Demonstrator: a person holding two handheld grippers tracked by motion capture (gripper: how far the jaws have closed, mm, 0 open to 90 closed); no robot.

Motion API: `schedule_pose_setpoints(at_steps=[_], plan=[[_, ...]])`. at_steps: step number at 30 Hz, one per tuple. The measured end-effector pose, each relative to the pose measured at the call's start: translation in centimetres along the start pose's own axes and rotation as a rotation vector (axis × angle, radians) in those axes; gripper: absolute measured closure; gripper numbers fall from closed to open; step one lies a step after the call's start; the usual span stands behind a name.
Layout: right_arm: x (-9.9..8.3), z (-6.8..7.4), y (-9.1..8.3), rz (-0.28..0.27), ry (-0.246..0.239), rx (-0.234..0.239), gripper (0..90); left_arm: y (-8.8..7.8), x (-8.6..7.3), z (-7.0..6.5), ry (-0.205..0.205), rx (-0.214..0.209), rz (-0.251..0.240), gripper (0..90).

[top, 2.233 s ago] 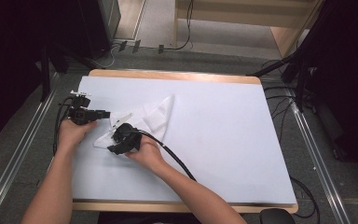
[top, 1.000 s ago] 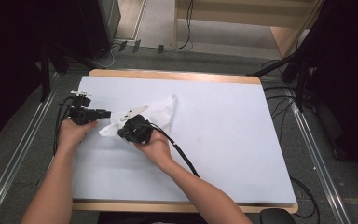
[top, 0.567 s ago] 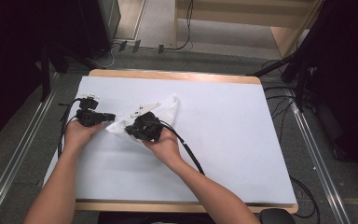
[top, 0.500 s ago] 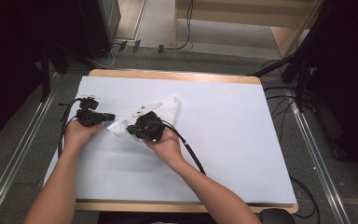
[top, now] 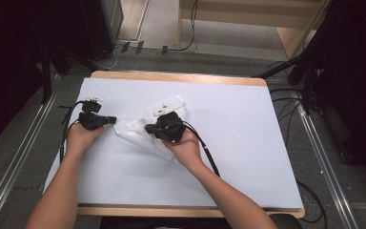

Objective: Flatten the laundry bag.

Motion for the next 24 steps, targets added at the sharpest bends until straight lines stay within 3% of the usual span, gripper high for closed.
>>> schedule_pose_setpoints(at_steps=[7, 24], plan=[[-0.8, -0.8, -2.0, -0.003, 0.013, -0.026, 90.0, 0.0, 0.0, 0.0, -0.011, -0.004, -0.007, 90.0], [-4.8, -3.0, -7.4, -0.046, 0.104, -0.090, 90.0, 0.0, 0.0, 0.0, -0.020, -0.007, -0.009, 90.0]])
Point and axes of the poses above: each handheld gripper's, and its own axes: y roughly forward along the jaws, x roughly out of its top, z roughly to its left, the point moved 6 cm from there along y, roughly forward along the jaws, and after that the axes turned 9 degrees about x, right-handed, at the moved point
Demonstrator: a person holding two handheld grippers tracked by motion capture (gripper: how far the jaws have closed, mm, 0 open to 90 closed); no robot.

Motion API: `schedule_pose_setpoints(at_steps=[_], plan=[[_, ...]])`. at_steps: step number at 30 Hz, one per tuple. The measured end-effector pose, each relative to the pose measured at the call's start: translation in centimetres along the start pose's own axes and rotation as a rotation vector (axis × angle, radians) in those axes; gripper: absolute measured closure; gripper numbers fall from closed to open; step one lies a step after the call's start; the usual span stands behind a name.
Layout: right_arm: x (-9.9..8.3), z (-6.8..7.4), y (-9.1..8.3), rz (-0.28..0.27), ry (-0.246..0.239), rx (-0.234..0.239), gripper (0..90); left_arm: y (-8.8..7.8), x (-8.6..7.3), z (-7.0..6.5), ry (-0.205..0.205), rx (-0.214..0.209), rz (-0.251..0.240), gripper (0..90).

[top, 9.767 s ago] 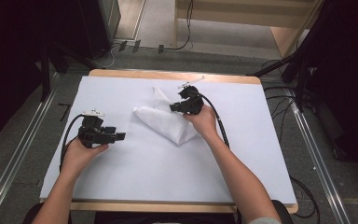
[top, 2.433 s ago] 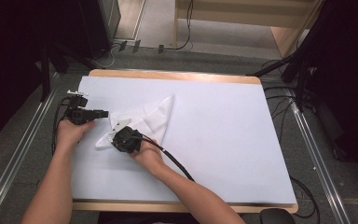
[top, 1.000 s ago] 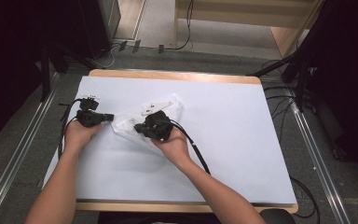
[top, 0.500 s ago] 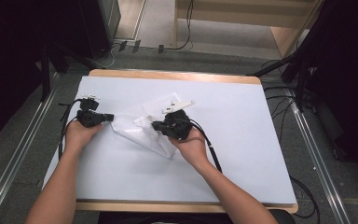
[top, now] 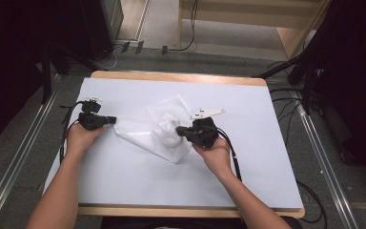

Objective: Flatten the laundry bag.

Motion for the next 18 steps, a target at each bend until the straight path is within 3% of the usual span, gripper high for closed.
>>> schedule_pose_setpoints(at_steps=[18], plan=[[-3.0, -2.4, -3.9, -0.025, 0.077, -0.069, 90.0, 0.0, 0.0, 0.1, -0.006, -0.013, 0.006, 90.0]])
Point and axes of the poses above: each handheld gripper's, and its own axes: y roughly forward along the jaws, x roughly out of its top, z roughly to its left, the point moved 6 cm from there along y, roughly forward along the jaws, and after that the axes turned 9 degrees about x, right-handed, at the moved point
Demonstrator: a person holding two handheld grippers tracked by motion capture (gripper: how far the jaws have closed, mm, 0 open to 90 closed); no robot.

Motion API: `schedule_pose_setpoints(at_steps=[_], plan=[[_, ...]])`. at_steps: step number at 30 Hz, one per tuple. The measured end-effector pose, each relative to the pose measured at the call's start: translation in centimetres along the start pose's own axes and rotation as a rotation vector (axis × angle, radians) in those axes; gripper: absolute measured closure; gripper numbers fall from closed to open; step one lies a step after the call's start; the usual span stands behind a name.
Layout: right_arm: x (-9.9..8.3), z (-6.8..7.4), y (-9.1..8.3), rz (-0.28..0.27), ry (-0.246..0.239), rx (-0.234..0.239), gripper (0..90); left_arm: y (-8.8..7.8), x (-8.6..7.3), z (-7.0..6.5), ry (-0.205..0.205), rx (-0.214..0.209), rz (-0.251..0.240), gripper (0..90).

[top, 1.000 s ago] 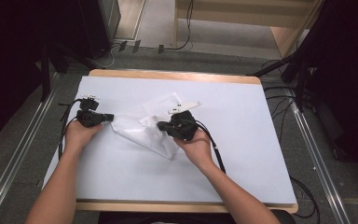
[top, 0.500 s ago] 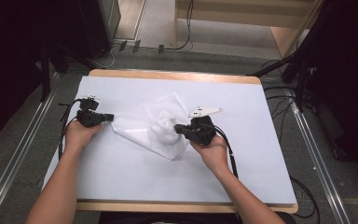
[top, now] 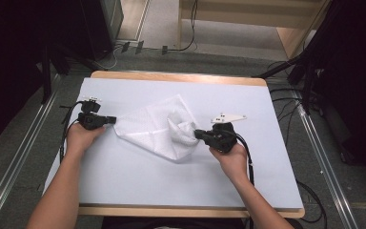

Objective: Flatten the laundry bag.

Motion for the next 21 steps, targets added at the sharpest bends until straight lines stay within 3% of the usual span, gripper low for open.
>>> schedule_pose_setpoints(at_steps=[8, 21], plan=[[-1.7, -0.6, -1.5, 0.012, 0.025, -0.021, 90.0, 0.0, 0.0, 0.1, 0.000, -0.006, 0.001, 90.0], [-3.7, -0.2, -2.7, 0.026, 0.052, -0.021, 89.0, 0.0, 0.1, 0.0, 0.002, 0.002, 0.011, 90.0]])
Point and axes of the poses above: each handheld gripper's, and its own axes: y roughly forward along the jaws, x roughly out of its top, z roughly to its left, the point moved 6 cm from there along y, roughly forward along the jaws, and after that the axes turned 9 degrees about x, right-handed, at the moved point
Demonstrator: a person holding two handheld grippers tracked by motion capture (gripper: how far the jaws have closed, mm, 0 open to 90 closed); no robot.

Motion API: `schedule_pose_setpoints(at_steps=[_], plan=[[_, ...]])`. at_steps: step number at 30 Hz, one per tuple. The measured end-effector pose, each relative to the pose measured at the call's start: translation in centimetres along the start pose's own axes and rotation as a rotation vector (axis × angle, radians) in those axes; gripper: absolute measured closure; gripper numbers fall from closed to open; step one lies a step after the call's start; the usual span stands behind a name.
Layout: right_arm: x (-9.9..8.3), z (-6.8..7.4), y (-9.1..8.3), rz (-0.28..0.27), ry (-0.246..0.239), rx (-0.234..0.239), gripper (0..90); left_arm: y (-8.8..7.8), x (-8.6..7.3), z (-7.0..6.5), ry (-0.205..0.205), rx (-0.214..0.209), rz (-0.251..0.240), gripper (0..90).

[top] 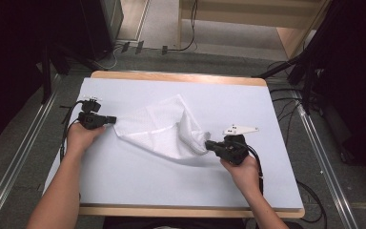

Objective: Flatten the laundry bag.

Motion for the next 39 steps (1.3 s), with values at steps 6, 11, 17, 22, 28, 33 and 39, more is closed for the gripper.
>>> schedule_pose_setpoints(at_steps=[6, 11, 17, 22, 28, 33, 39], plan=[[0.0, 0.2, -1.2, -0.020, -0.013, -0.011, 83.9, 0.0, 0.1, 0.0, 0.002, -0.001, 0.001, 90.0], [0.0, -0.1, -2.0, -0.029, -0.016, -0.027, 82.3, 0.0, 0.1, 0.0, -0.007, -0.011, 0.001, 89.5], [0.2, -0.5, -1.7, -0.022, -0.009, -0.024, 80.4, 0.0, 0.1, 0.1, -0.026, -0.028, 0.000, 87.0], [0.8, -1.1, -0.7, -0.014, -0.021, -0.022, 78.8, -0.5, 0.3, 0.1, -0.042, -0.033, -0.013, 84.3], [2.2, -2.1, 1.1, 0.007, -0.032, -0.002, 74.9, -1.5, 0.5, -0.3, -0.036, -0.041, -0.031, 79.8], [3.0, -2.6, 2.2, 0.025, -0.050, -0.005, 74.3, -2.1, 0.1, -0.5, -0.034, -0.035, -0.029, 76.8], [4.3, -3.4, 3.7, 0.044, -0.041, -0.001, 73.7, -3.1, -0.4, -0.9, -0.022, -0.028, -0.048, 73.1]])
Point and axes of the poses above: each handheld gripper's, and its own axes: y roughly forward along the jaws, x roughly out of its top, z roughly to its left, the point moved 6 cm from there along y, roughly forward along the jaws, and after that the axes turned 9 degrees about x, right-handed, at the moved point
